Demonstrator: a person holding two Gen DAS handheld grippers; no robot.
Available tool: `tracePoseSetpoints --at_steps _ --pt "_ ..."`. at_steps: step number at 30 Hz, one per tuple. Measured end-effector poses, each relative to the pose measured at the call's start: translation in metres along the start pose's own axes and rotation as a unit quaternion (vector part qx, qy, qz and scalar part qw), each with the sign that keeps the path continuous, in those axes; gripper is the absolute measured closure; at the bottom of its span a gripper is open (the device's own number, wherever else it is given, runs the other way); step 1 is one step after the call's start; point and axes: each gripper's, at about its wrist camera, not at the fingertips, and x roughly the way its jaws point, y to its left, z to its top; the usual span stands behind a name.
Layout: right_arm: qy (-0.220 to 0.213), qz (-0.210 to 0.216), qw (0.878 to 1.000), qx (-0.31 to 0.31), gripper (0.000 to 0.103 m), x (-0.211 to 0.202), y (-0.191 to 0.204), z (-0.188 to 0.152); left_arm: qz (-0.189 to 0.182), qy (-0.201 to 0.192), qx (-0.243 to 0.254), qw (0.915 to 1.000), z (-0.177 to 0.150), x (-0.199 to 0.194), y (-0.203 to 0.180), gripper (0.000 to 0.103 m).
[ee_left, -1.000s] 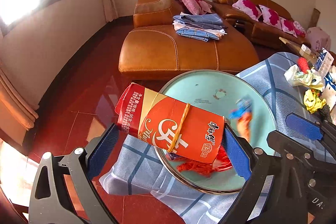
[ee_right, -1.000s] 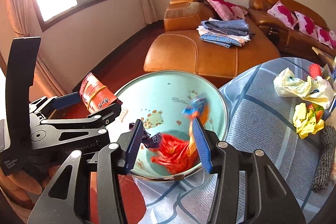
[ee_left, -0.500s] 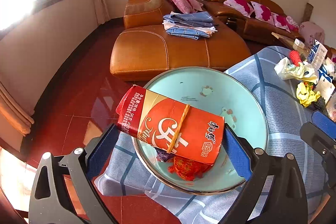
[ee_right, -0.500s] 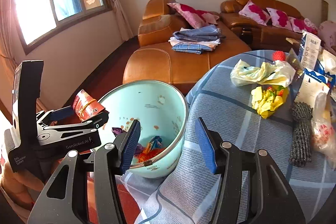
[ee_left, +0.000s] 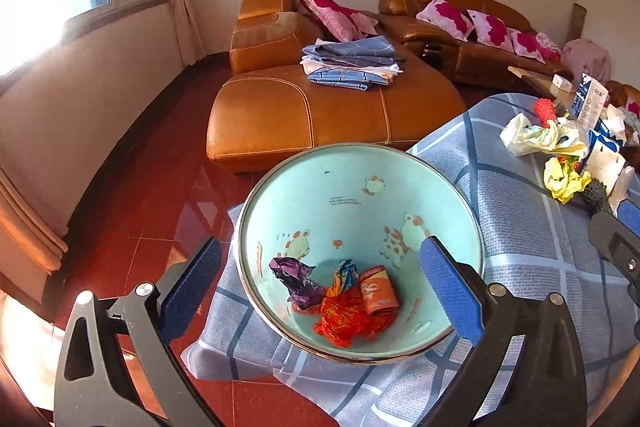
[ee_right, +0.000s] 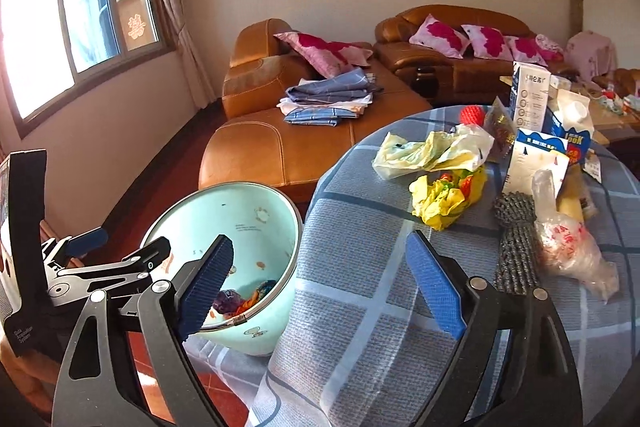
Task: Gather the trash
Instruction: 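Open both tools to drop the wrapper and package into the bucket, then move both tools back over the table toward the remaining trash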
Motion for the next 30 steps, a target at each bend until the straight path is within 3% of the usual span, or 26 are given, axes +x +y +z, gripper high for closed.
tracePoseSetpoints --at_steps 4,8,10,16,21,30 --pt "-0.013 -0.031 0.999 0.006 0.013 -0.008 -0.01 0.0 -0.007 -0.006 0.008 0.9999 -0.001 -0.011 -0.009 0.006" --pt "-0.055 -0.103 0.993 0.03 0.013 -0.021 -0.025 -0.004 -0.015 -0.009 0.014 0.9997 -0.004 -0.021 -0.016 0.006" --pt "-0.067 -0.118 0.989 0.051 0.013 -0.026 -0.036 -0.005 -0.023 -0.006 0.012 0.9996 -0.006 -0.024 -0.019 0.006" --pt "-0.028 -0.149 0.987 0.049 0.01 -0.026 -0.057 -0.006 -0.043 0.001 0.025 0.9988 -0.013 -0.028 -0.038 0.006" --pt "-0.01 -0.151 0.986 0.064 0.01 -0.03 -0.073 -0.01 -0.051 0.003 0.041 0.9978 -0.019 -0.035 -0.055 0.006" --pt "-0.007 -0.165 0.983 0.079 0.01 -0.04 -0.098 -0.017 -0.071 0.005 0.051 0.9962 -0.02 -0.041 -0.082 0.006"
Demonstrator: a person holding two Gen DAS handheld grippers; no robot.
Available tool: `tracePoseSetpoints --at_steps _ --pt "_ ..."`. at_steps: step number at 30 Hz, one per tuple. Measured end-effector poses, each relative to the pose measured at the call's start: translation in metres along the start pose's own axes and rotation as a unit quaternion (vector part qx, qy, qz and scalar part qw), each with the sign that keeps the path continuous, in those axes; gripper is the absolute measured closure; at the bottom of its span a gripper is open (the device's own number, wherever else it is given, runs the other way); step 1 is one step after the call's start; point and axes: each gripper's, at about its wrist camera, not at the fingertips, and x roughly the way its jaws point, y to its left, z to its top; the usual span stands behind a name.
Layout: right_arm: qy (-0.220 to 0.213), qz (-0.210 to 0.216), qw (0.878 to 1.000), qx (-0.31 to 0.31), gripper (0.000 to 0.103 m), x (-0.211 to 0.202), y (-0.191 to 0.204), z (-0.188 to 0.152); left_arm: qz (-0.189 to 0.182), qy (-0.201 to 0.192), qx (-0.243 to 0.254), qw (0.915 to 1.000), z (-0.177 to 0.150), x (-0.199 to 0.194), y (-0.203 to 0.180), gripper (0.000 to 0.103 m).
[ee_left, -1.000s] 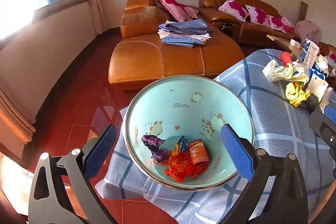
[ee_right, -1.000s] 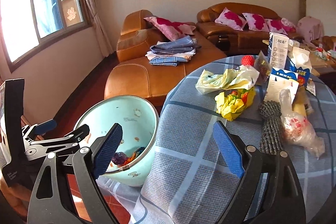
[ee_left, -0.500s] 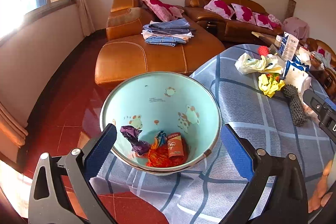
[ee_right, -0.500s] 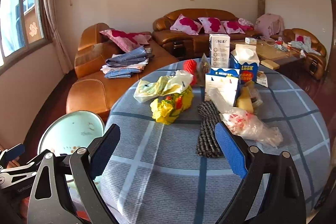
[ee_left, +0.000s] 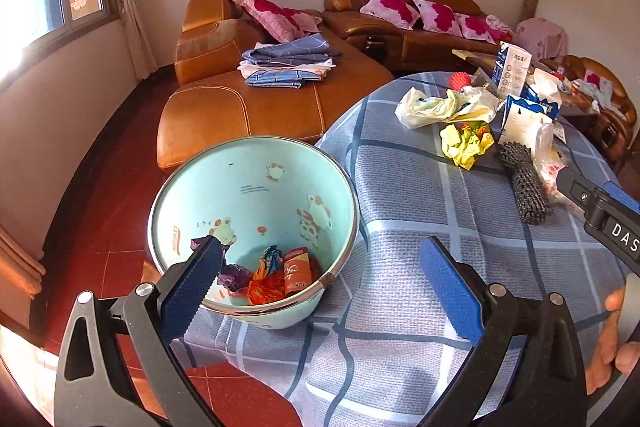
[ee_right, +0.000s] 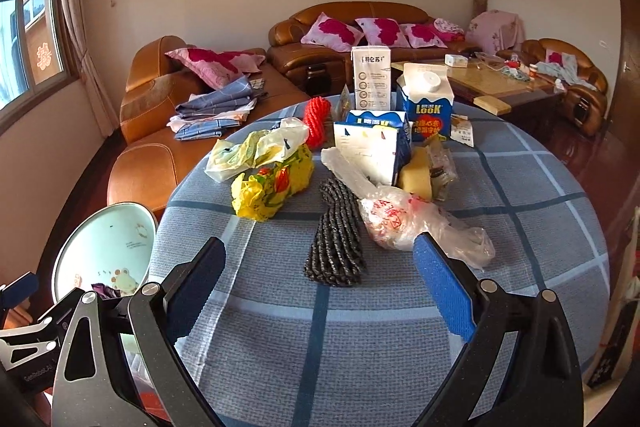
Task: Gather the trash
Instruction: 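Move both tools back over the table toward the remaining trash, then grasp the clear printed plastic bag with the right tool while the left tool grasps the dark coiled scrubber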
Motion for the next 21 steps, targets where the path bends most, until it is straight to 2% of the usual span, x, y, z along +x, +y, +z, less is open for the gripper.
tracePoseSetpoints --at_steps 6,11,16,21 --pt "0.008 -0.003 1.0 0.016 0.01 0.004 -0.023 -0.003 -0.036 0.018 0.002 0.9992 -0.001 0.003 -0.018 0.006" --pt "0.015 -0.01 0.999 0.031 0.012 0.008 -0.056 -0.008 -0.041 0.022 0.015 0.9988 -0.004 0.01 -0.036 0.006" --pt "0.03 -0.014 0.999 0.043 0.031 0.017 -0.097 -0.006 -0.051 0.025 0.023 0.9981 -0.005 0.018 -0.048 0.006" --pt "0.048 0.012 0.998 0.037 0.035 0.031 -0.113 0.007 -0.06 0.024 0.03 0.9975 0.0 0.026 -0.063 0.006"
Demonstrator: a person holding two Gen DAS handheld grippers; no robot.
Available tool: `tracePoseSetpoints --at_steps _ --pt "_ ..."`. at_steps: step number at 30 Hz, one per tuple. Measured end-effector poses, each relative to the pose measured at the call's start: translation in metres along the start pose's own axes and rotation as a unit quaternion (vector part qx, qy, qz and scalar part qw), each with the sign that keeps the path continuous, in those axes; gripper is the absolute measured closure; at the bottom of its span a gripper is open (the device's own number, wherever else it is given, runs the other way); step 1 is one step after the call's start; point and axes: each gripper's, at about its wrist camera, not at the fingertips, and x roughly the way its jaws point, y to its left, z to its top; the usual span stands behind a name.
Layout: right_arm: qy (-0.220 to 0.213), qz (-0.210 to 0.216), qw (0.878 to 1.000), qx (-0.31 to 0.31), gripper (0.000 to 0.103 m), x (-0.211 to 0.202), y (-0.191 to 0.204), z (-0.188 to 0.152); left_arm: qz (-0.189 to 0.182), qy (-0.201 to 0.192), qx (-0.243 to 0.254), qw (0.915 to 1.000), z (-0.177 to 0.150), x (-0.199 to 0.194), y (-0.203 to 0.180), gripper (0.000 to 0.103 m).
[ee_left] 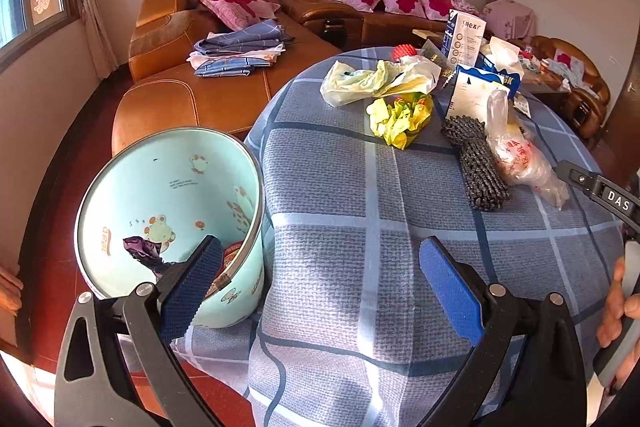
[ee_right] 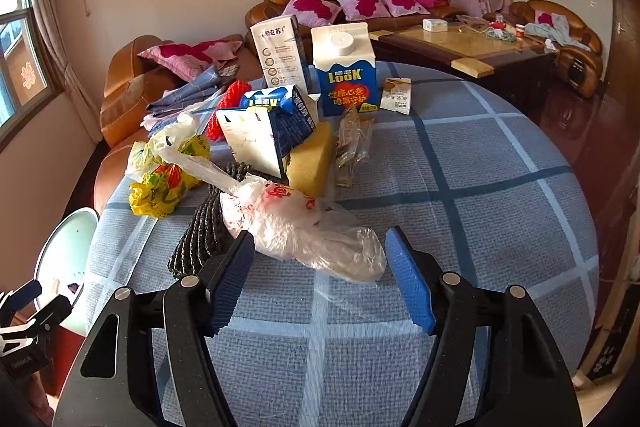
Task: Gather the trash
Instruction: 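Grasp the clear printed plastic bag with the right tool while the left tool grasps the dark coiled scrubber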
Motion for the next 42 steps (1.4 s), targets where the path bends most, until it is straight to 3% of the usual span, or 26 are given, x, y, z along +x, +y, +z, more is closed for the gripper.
tracePoseSetpoints --at_steps 7,12,15,19,25,34,37,39,42 --pt "0.047 0.026 0.996 -0.075 0.036 0.042 0.023 0.008 -0.012 -0.005 0.016 0.9998 0.01 0.006 -0.019 0.006" --pt "0.074 0.053 0.995 -0.053 0.069 0.053 0.016 0.003 -0.016 -0.002 0.02 0.9997 0.013 0.014 -0.029 0.007" --pt "0.059 0.055 0.996 -0.042 0.075 0.042 0.011 0.001 -0.027 -0.003 0.021 0.9994 0.015 0.019 -0.036 0.01" --pt "0.022 0.05 0.998 -0.021 0.075 0.014 0.004 -0.003 -0.034 -0.009 0.032 0.9989 0.02 0.025 -0.051 0.018" --pt "-0.028 -0.019 0.999 0.014 0.075 -0.02 -0.013 -0.01 -0.052 -0.013 0.046 0.9975 0.036 0.038 -0.089 0.02" --pt "-0.029 -0.025 0.997 0.062 0.074 -0.032 -0.044 -0.022 -0.071 0.024 0.045 0.9962 0.052 0.079 -0.138 0.028" --pt "-0.027 -0.021 0.997 0.068 0.074 -0.031 -0.046 -0.025 -0.061 0.035 0.043 0.9966 0.051 0.091 -0.144 0.04" --pt "-0.026 -0.019 0.997 0.072 0.074 -0.032 -0.047 -0.026 -0.061 0.05 0.042 0.996 0.048 0.099 -0.145 0.059" --pt "-0.024 -0.014 0.997 0.076 0.074 -0.031 -0.046 -0.026 -0.075 0.059 0.021 0.9952 0.049 0.102 -0.137 0.076"
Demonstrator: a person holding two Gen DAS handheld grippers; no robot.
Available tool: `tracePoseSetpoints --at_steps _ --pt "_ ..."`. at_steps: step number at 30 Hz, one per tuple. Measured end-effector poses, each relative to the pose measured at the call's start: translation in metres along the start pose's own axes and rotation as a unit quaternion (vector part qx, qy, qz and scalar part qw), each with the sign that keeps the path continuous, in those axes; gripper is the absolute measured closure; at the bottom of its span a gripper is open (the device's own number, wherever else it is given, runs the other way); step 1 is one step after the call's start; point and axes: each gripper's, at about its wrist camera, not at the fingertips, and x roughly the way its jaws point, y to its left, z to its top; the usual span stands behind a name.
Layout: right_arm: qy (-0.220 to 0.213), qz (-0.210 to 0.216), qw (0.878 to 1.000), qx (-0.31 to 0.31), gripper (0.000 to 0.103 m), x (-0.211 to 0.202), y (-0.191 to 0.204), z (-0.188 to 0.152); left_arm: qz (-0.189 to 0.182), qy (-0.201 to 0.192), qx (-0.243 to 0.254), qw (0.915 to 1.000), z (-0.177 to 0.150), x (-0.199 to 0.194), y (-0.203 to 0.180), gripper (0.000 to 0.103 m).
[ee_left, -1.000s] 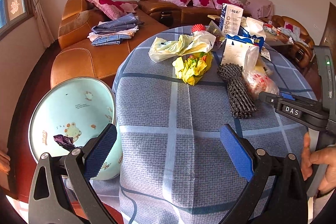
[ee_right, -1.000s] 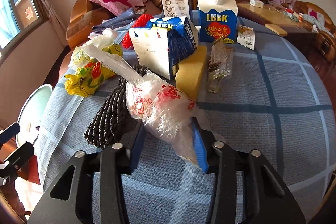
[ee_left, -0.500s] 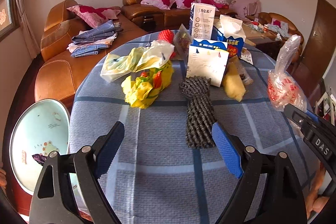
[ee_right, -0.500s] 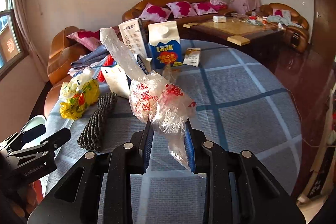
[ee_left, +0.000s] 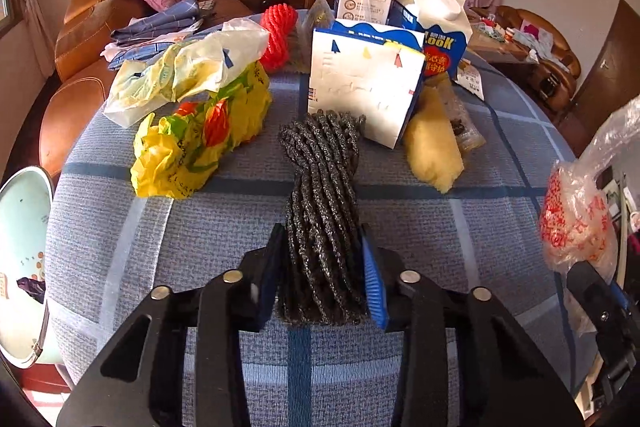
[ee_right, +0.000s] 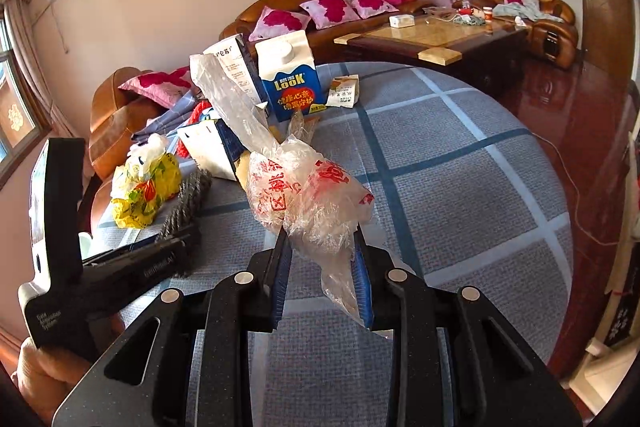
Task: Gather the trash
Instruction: 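Grasp the clear printed plastic bag with the right tool while the left tool grasps the dark coiled scrubber, then carry the clear bag and dark scrubber over the light-blue bucket with both tools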
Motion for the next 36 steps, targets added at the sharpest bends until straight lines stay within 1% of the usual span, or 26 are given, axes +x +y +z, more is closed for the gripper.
tracePoseSetpoints --at_steps 1,3,9,16,30,36 --pt "0.0 0.001 1.0 0.0 0.074 0.0 0.001 -0.001 -0.005 0.002 -0.006 1.0 0.0 0.0 0.003 0.076" --pt "0.0 0.001 1.0 0.001 0.074 -0.001 0.002 -0.001 -0.013 -0.002 -0.01 0.9999 -0.001 -0.004 0.005 0.081" --pt "-0.001 -0.002 1.0 0.004 0.074 -0.002 0.007 -0.004 0.017 -0.044 0.027 0.9985 -0.01 -0.029 0.0 0.082" --pt "0.0 0.003 1.0 -0.001 0.074 -0.005 0.019 -0.008 0.029 -0.07 0.036 0.9965 -0.021 -0.064 0.016 0.082" --pt "-0.003 0.021 0.999 -0.027 0.074 -0.017 0.056 -0.015 0.05 -0.095 0.023 0.994 -0.045 -0.109 0.055 0.082" --pt "-0.002 0.031 0.999 -0.045 0.074 -0.022 0.075 -0.019 0.066 -0.099 0.004 0.9928 -0.055 -0.123 0.078 0.082"
